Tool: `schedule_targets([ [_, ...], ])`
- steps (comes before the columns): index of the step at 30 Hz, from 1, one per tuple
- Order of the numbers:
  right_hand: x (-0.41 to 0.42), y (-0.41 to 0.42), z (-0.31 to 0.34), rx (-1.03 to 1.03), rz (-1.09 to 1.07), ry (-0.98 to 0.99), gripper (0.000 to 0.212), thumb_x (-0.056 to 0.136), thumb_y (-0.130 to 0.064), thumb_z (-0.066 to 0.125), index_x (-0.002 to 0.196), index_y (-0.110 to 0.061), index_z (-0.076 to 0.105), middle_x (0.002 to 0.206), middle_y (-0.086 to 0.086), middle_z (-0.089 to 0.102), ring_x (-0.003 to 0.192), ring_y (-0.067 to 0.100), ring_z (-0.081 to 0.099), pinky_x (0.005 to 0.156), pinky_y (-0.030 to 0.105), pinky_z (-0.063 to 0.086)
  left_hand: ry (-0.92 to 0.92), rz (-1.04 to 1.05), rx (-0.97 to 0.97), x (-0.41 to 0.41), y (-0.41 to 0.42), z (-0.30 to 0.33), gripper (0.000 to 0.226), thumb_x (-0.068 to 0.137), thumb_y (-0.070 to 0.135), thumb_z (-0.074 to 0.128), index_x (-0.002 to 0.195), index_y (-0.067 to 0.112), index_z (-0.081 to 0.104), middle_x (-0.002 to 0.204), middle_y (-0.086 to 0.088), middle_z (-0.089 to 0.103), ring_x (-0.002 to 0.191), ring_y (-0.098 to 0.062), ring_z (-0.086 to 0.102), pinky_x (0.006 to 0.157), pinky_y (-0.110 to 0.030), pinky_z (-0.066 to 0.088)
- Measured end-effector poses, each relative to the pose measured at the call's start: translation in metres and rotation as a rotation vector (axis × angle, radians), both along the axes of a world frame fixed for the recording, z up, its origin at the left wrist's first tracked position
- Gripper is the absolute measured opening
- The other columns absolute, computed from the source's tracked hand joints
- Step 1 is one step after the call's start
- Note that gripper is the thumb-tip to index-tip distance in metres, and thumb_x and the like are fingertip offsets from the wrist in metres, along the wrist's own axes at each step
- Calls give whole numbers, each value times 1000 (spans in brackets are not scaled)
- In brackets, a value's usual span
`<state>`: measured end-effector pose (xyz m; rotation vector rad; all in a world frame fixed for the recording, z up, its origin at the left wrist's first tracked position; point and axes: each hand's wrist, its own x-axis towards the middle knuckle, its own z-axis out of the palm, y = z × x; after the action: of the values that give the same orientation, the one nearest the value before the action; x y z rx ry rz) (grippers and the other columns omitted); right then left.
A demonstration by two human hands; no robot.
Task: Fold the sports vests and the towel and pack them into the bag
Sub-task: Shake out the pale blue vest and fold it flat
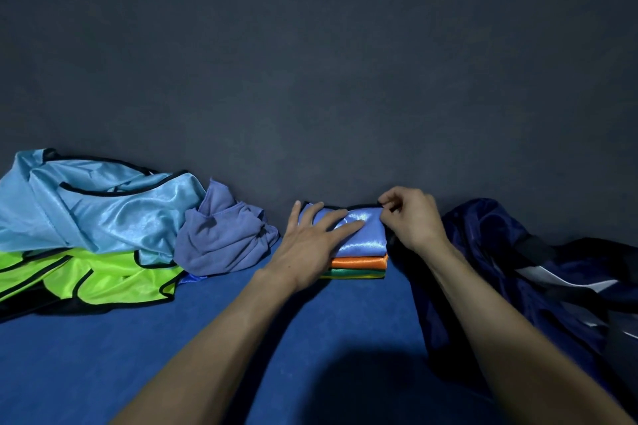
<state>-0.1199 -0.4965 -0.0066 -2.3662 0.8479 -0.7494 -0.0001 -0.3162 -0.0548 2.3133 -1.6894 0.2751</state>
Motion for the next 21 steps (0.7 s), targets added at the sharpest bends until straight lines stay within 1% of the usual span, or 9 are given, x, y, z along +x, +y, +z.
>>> schedule_targets([
  [2,0,0,2,-13,30,-7,20,81,1,68,93,-12,76,83,-3,72,73,13,63,78,25,52,5,-4,-8,1,0,-1,74,100,6,39,158,45,17,166,7,20,152,-34,9,122,-60,-5],
  [5,3,-2,3,110,-20,-71,20,78,3,70,81,-17,73,74,-4,70,62,10,59,68,25,51,17,-16,-38,3,2,-3,71,101,7,39,157,46,19,165,9,22,153,-34,10,123,-57,-7],
  [8,6,3,1,437,-47,-254,23,80,7,67,76,-16,69,64,-1,62,54,13,51,53,25,44,84,-25,-67,5,3,-5,65,103,11,37,156,47,24,164,12,26,152,-30,12,123,-56,-7],
  [10,8,12,4,662,-38,-365,24,87,8,58,81,-13,67,57,-3,54,46,10,41,42,20,34,132,-23,-88,7,4,-6,60,106,16,36,154,50,26,163,17,26,152,-26,13,123,-56,-4],
  [12,10,17,8,869,-37,-414,27,91,7,48,91,-11,66,56,-3,49,41,6,35,35,17,26,161,-26,-100,8,4,-6,56,107,21,35,153,52,27,162,19,26,152,-24,15,124,-55,-2],
  [14,12,17,11,1105,-36,-427,30,92,8,39,100,-8,64,62,-1,42,40,5,32,32,16,20,177,-25,-91,8,4,-5,55,108,23,33,153,53,26,162,20,27,152,-23,14,124,-54,-2],
  [16,10,13,12,1284,-63,-412,29,93,5,35,101,-8,59,63,-2,34,36,4,29,31,15,17,176,-25,-84,7,5,-4,55,108,23,33,153,54,24,162,21,26,152,-22,13,124,-55,-2],
  [19,9,6,11,1464,-64,-403,23,94,2,33,96,-11,52,54,-4,29,32,5,27,30,17,16,189,-30,-82,8,6,-4,54,108,24,32,153,54,25,162,22,25,152,-20,12,123,-57,-1],
  [21,6,1,11,1537,-45,-404,21,94,2,34,94,-11,51,52,-4,28,32,6,27,31,18,17,215,-36,-88,9,6,-5,52,109,25,32,153,53,28,162,23,26,152,-18,12,123,-56,-2],
])
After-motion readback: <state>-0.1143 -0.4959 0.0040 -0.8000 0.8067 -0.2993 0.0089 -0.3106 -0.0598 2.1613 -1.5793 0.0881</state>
